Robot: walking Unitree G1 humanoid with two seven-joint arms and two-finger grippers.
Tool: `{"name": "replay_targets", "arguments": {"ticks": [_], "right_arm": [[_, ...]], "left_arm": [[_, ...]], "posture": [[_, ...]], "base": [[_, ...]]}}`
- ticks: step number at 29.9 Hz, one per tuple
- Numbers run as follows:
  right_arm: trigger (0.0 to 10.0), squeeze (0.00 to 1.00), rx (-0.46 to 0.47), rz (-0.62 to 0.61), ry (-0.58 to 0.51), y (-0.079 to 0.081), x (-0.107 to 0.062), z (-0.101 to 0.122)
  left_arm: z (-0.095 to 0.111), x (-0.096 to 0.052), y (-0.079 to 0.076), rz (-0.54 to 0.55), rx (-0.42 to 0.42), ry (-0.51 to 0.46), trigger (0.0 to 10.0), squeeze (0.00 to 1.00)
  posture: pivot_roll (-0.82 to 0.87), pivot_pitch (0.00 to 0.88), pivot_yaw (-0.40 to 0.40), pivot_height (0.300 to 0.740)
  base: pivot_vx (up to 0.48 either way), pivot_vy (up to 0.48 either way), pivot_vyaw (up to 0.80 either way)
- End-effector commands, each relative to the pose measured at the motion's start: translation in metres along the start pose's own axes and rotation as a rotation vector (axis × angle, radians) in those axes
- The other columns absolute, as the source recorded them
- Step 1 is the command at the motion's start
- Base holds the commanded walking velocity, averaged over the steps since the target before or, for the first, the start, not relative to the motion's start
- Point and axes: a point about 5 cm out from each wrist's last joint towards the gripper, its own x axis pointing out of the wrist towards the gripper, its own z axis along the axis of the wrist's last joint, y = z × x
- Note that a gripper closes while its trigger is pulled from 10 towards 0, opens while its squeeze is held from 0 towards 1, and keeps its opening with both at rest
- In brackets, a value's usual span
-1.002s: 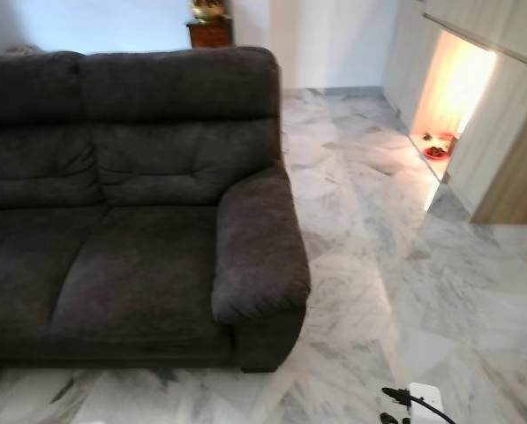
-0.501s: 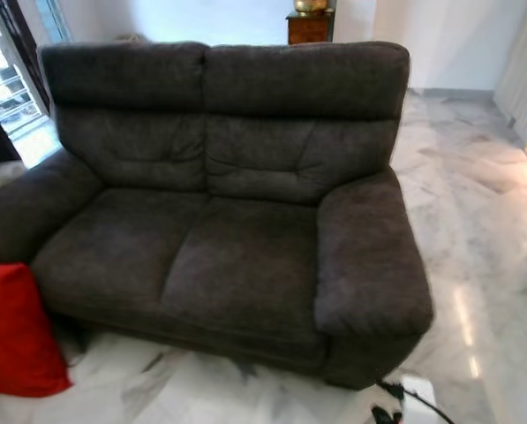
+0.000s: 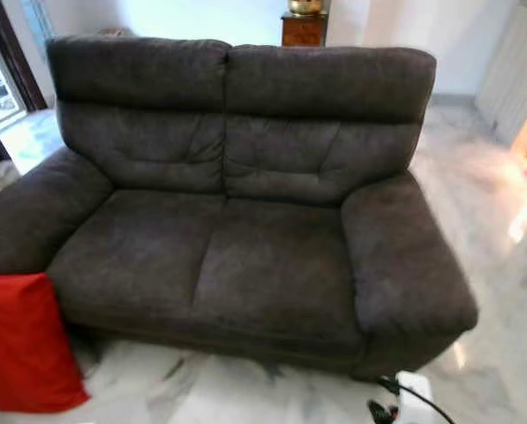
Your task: Move the pillow to the sofa from floor
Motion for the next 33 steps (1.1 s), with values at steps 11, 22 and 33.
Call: {"name": "replay_targets", "arguments": {"ticks": [11,22,33], "right_arm": [[10.0,0.0,0.049,0.021,-0.024,0.0122,0.0034,0.0076],[10.0,0.0,0.065,0.022,-0.023,0.014,0.0037,0.0068],[10.0,0.0,0.065,0.023,-0.025,0.0146,0.0039,0.0076]], "left_arm": [[0.0003,-0.0014,0.0109,0.029,0.004,0.006,10.0,0.0],[0.0008,-0.0017,0.013,0.034,0.007,0.004,10.0,0.0],[0.0019,-0.0015,0.0129,0.03,0.015,0.003,10.0,0.0]], "posture": [[0.13,0.0,0.029,0.74],[0.15,0.0,0.027,0.74],[0.15,0.0,0.03,0.74]], "base": [[0.0,0.476,0.22],[0.0,0.476,0.0],[0.0,0.476,0.0]]}}
